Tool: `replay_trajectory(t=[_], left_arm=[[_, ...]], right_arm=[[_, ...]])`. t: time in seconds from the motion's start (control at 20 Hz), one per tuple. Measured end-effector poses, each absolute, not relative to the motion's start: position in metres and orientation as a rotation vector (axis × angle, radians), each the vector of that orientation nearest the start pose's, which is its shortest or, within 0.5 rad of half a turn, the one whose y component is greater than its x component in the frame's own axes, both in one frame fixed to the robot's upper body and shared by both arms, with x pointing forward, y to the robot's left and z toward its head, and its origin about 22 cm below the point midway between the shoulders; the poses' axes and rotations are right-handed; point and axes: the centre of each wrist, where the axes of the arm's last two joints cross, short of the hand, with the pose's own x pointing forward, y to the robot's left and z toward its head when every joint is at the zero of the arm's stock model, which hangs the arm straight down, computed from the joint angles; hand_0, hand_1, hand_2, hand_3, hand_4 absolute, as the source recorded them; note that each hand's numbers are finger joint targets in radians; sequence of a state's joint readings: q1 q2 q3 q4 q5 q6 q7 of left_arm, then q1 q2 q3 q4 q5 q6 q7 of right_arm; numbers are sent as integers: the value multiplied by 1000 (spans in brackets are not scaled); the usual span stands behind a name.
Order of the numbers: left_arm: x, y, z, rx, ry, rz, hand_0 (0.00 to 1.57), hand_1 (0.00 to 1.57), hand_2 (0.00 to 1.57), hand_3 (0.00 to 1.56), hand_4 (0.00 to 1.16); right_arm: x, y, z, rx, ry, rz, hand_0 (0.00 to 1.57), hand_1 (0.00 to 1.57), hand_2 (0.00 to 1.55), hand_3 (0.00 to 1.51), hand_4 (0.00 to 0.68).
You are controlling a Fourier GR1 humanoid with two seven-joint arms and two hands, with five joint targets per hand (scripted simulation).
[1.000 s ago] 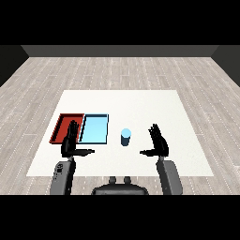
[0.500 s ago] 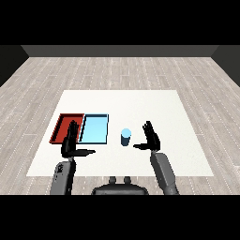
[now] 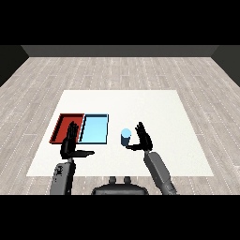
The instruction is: Pick the blue can and put it in the blue box
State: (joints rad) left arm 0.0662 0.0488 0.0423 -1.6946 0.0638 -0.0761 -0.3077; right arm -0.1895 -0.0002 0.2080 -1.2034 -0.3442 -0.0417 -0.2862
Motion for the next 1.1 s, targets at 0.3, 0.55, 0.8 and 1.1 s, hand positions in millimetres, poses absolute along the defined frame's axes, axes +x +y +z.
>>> replay_trajectory(t=[0.3,0.55,0.8,1.1], left_arm=[[228,253,17,-23,-1945,-6,0,0,0,0,0],[230,253,19,-28,-1947,4,0,0,0,0,0],[231,253,23,-32,-1948,9,0,0,0,0,0],[234,251,17,-33,-1943,14,0,0,0,0,0]], right_arm=[[287,-135,-43,325,-1578,-55,0,0,0,0,0],[295,-122,-52,324,-1565,-39,0,0,0,0,0],[297,-110,-53,316,-1544,-19,0,0,0,0,0],[313,-106,-58,309,-1525,-2,0,0,0,0,0]])
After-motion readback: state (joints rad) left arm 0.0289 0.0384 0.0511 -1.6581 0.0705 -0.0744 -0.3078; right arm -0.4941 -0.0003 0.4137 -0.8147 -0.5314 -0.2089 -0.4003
